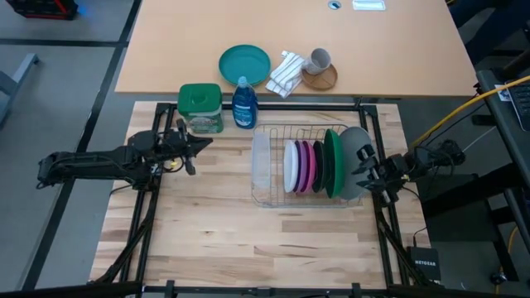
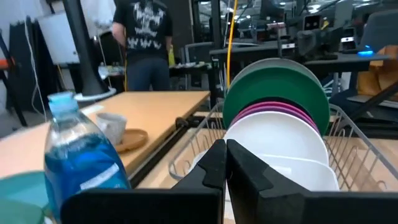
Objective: Sort dishes
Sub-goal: Return to Home Position
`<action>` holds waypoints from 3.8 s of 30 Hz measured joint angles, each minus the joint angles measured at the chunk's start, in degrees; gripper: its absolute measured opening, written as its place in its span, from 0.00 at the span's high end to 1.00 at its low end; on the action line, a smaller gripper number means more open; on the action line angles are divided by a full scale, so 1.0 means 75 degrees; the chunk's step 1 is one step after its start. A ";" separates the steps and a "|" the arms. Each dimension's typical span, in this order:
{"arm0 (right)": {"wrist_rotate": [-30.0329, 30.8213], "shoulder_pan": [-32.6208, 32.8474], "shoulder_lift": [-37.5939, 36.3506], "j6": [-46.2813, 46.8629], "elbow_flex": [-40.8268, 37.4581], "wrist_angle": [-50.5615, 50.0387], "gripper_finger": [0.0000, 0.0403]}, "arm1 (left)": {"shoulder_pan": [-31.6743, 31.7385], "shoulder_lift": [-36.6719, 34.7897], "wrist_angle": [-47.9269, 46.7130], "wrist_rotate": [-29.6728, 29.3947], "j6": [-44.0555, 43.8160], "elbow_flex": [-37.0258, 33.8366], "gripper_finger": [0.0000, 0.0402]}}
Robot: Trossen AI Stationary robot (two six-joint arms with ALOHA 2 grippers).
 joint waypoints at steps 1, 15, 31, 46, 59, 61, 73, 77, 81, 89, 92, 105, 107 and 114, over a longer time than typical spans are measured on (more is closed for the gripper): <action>-0.0001 0.0000 -0.0243 0.0000 0.0000 -0.0223 0.63 | 0.0000 -0.0066 -0.0004 0.0000 0.0119 0.0000 1.00; 0.0209 -0.0003 -0.0512 0.0060 0.0000 -0.0790 0.63 | -0.0002 -0.0975 -0.0980 -0.0086 0.0757 0.0003 1.00; 0.0860 -0.0006 -0.0512 0.0426 -0.0003 -0.0682 0.63 | -0.0002 -0.3258 -0.3127 -0.0122 -0.0077 0.0003 1.00; 0.0846 -0.0003 -0.0509 0.0427 -0.0003 -0.0692 0.63 | -0.0008 -0.4021 -0.0431 -0.0115 0.0124 -0.2321 1.00; 0.0859 -0.0003 -0.0509 0.0425 -0.0003 -0.0743 0.63 | -0.0008 -0.4021 -0.0910 -0.0175 -0.0135 -0.2614 1.00; 0.0914 -0.0003 -0.0509 0.0424 -0.0003 -0.0743 0.63 | -0.0008 -0.4024 -0.1200 -0.0175 0.0076 -0.2614 1.00; 0.0935 -0.0003 -0.0508 0.0421 -0.0003 -0.0740 0.63 | -0.0008 -0.3963 -0.1326 -0.0169 0.0512 -0.2614 1.00; 0.0933 -0.0003 -0.0509 0.0421 -0.0003 -0.0743 0.63 | -0.0008 -0.3965 -0.1329 -0.0169 0.0576 -0.2614 1.00; 0.0933 -0.0003 -0.0508 0.0421 -0.0003 -0.0757 0.63 | -0.0008 -0.3963 -0.1329 -0.0169 0.0576 -0.2614 1.00; 0.0871 -0.0003 -0.0506 0.0409 -0.0003 -0.0896 0.63 | -0.0008 -0.3963 -0.1330 -0.0171 0.0585 -0.2614 1.00; 0.0385 -0.0003 -0.0506 0.0412 -0.0003 -0.0853 0.63 | -0.0008 -0.3963 -0.1332 -0.0169 0.0592 -0.2614 1.00; -0.1020 -0.0003 -0.0506 0.0491 -0.0003 -0.0737 0.63 | -0.0008 -0.3963 -0.1332 -0.0169 0.0594 -0.2614 1.00; -0.1020 -0.0003 -0.0506 0.0488 -0.0003 -0.0737 0.63 | -0.0008 -0.3963 -0.1332 -0.0172 0.0592 -0.2614 1.00; -0.1022 -0.0003 -0.0506 0.0507 -0.0003 -0.0771 0.63 | -0.0008 -0.3963 -0.1332 -0.0169 0.0592 -0.2614 1.00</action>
